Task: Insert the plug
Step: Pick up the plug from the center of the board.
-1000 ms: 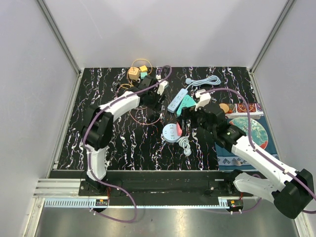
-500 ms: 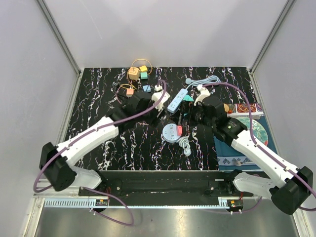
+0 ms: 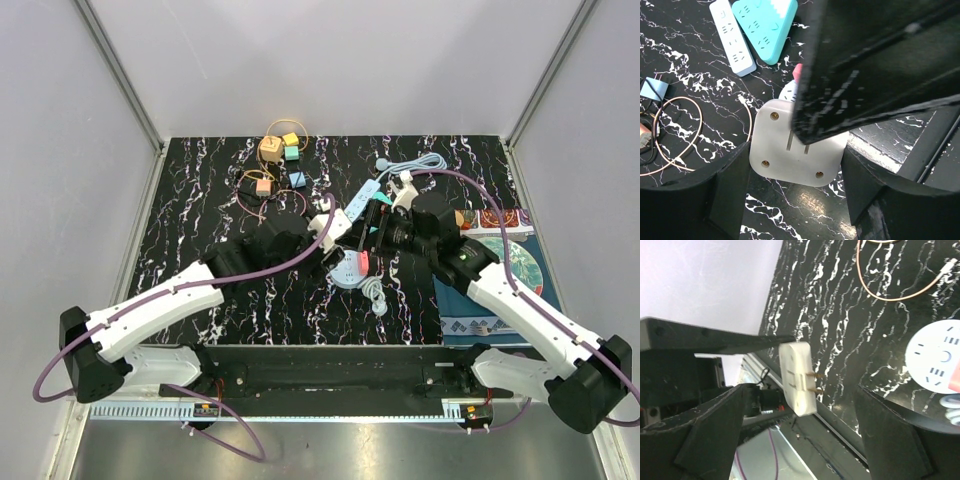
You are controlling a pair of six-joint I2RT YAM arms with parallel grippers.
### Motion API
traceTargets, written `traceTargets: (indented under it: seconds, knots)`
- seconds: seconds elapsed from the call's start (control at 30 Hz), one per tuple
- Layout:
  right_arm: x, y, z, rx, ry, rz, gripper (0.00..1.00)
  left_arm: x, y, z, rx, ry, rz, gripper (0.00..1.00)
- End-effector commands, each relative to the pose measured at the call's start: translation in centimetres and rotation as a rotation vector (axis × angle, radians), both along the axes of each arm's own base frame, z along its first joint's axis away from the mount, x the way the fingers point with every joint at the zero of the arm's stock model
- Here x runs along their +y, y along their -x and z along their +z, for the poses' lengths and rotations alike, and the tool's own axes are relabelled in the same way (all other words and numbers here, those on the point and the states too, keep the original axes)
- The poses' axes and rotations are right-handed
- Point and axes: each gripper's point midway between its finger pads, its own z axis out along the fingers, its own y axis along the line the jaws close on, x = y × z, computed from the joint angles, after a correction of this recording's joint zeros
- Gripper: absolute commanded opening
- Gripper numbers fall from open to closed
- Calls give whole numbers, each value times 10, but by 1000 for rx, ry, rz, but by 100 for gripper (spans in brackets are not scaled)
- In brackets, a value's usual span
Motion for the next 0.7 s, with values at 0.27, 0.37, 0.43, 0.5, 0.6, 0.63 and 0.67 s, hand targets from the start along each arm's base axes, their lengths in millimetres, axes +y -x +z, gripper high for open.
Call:
traceTargets:
  seconds: [0.27, 0.37, 0.43, 0.5, 0.6, 0.63, 0.67]
  knots:
    - [13, -4, 2, 47, -95, 37, 76, -10, 3, 37, -100, 71, -3, 47]
    - [16, -3, 3, 52, -111, 54, 66, -12, 3, 37, -101, 80, -9, 47]
    - [18, -2, 5, 50, -124, 66, 56, -13, 2, 37, -104, 79, -13, 47]
    - [19, -2, 5, 46, -127, 73, 49, -14, 2, 37, -106, 77, -16, 47]
    - [21, -2, 4, 48, -130, 80, 43, -14, 2, 38, -108, 82, -18, 47]
    - [22, -3, 3, 53, -130, 82, 39, -14, 2, 38, -108, 82, -17, 47]
    - [22, -3, 3, 52, -135, 81, 38, -15, 2, 39, -108, 84, -19, 47]
